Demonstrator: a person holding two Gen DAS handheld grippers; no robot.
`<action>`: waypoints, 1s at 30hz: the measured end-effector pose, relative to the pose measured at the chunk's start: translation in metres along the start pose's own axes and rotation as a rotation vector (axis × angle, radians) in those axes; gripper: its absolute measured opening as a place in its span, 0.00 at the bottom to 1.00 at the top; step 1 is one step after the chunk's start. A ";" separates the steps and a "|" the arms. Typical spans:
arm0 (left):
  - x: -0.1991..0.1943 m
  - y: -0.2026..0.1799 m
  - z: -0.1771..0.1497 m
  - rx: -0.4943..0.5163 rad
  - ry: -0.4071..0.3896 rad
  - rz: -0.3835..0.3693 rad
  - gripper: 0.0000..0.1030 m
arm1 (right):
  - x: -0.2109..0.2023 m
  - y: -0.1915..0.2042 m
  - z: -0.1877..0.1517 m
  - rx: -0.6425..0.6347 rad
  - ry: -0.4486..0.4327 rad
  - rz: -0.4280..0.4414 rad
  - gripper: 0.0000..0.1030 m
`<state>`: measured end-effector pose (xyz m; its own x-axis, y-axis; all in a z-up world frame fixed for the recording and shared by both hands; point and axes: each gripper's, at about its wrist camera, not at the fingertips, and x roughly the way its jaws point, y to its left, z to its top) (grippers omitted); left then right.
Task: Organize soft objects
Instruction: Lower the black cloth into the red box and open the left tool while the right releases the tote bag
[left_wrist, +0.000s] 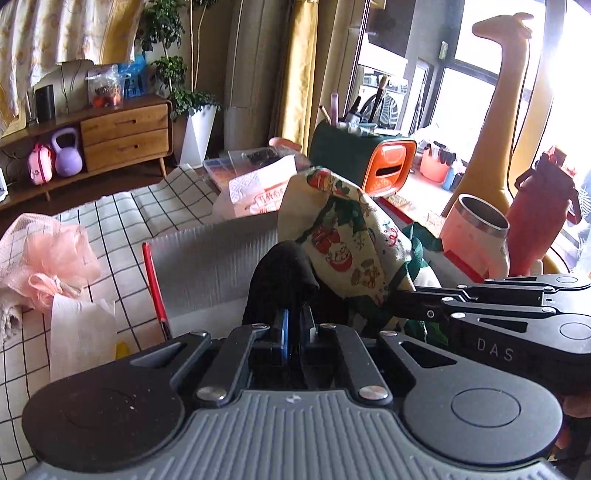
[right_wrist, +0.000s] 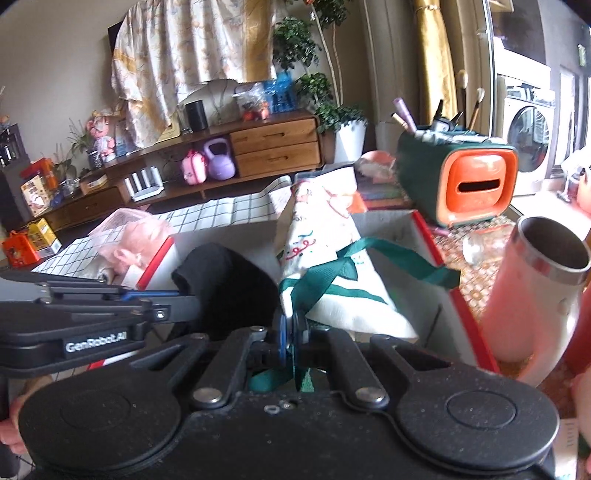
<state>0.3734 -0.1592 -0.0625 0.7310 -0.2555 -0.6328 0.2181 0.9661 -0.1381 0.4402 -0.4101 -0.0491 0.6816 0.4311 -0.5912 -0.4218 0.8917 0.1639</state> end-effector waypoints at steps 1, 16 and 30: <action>0.001 0.001 -0.002 0.001 0.007 0.001 0.05 | 0.002 0.002 -0.002 0.004 0.010 0.010 0.03; -0.010 0.001 -0.023 0.003 0.079 -0.009 0.06 | -0.009 0.007 -0.013 0.036 0.055 0.067 0.17; -0.028 -0.005 -0.034 0.001 0.118 -0.036 0.08 | -0.030 0.012 -0.018 0.042 0.058 0.050 0.33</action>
<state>0.3297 -0.1553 -0.0704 0.6414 -0.2838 -0.7128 0.2435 0.9563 -0.1616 0.4041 -0.4150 -0.0439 0.6242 0.4678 -0.6257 -0.4282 0.8748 0.2267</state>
